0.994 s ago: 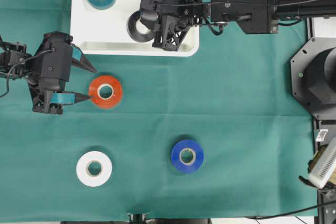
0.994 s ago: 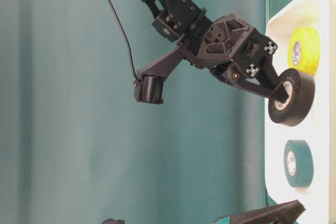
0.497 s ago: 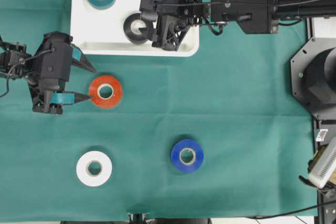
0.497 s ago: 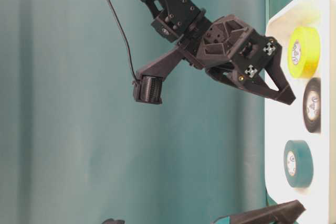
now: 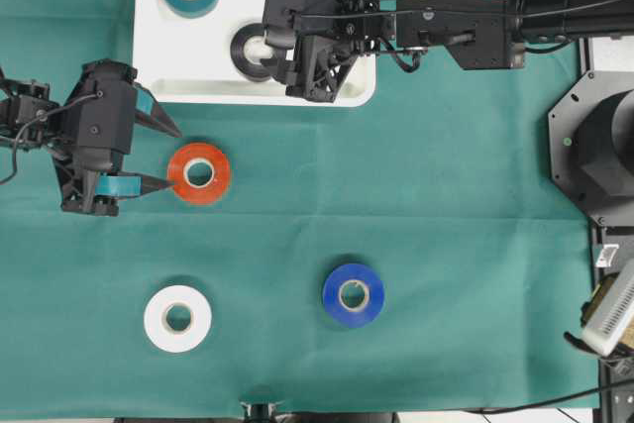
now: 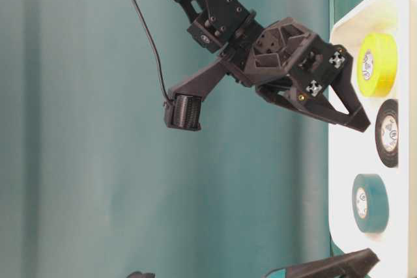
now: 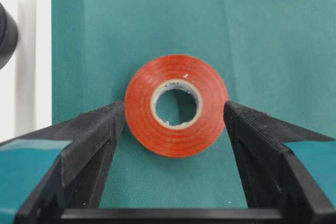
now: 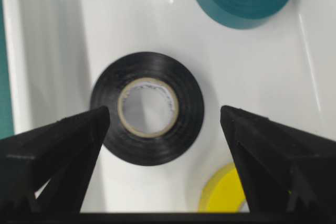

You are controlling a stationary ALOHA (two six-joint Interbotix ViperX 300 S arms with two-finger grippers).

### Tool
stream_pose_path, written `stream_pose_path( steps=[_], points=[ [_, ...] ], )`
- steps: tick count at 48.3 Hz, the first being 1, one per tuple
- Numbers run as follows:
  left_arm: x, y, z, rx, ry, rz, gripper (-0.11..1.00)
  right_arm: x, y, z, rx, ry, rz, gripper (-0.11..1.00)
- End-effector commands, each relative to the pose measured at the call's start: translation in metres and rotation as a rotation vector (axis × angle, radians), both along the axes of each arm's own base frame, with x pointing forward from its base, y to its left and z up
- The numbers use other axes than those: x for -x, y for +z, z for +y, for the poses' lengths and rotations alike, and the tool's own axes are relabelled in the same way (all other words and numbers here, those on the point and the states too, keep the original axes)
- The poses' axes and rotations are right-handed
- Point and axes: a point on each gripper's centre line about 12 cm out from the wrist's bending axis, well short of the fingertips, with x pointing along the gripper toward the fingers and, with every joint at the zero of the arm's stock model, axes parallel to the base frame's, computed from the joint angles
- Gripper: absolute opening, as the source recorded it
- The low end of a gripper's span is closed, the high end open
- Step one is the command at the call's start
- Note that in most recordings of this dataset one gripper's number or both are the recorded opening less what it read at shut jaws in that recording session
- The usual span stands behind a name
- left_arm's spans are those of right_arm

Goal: Put the tape alternately from left to right into the white case.
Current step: 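Release the black roll in the tray and withdraw the right gripper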

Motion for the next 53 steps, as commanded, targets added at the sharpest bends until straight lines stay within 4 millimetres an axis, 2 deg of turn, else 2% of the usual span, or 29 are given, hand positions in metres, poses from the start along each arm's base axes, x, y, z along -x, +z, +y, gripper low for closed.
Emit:
stream_pose_path(
  steps=[1,16,34,45,53],
  points=[
    [-0.002,0.008,-0.001,0.005,0.000,-0.027,0.76,-0.002,0.022,0.006,0.011,0.016,-0.057,0.66],
    [-0.002,0.008,-0.001,0.002,-0.001,-0.028,0.76,0.004,0.030,0.041,0.011,0.095,-0.068,0.66],
    [-0.002,0.008,-0.001,0.002,-0.003,-0.026,0.76,0.028,0.029,0.095,0.003,0.231,-0.056,0.66],
    [-0.002,0.008,-0.001,0.003,-0.002,-0.027,0.76,0.046,0.029,0.115,-0.008,0.294,-0.082,0.66],
    [-0.002,0.009,-0.001,0.005,-0.001,-0.029,0.76,0.060,0.030,0.121,-0.019,0.317,-0.106,0.66]
  ],
)
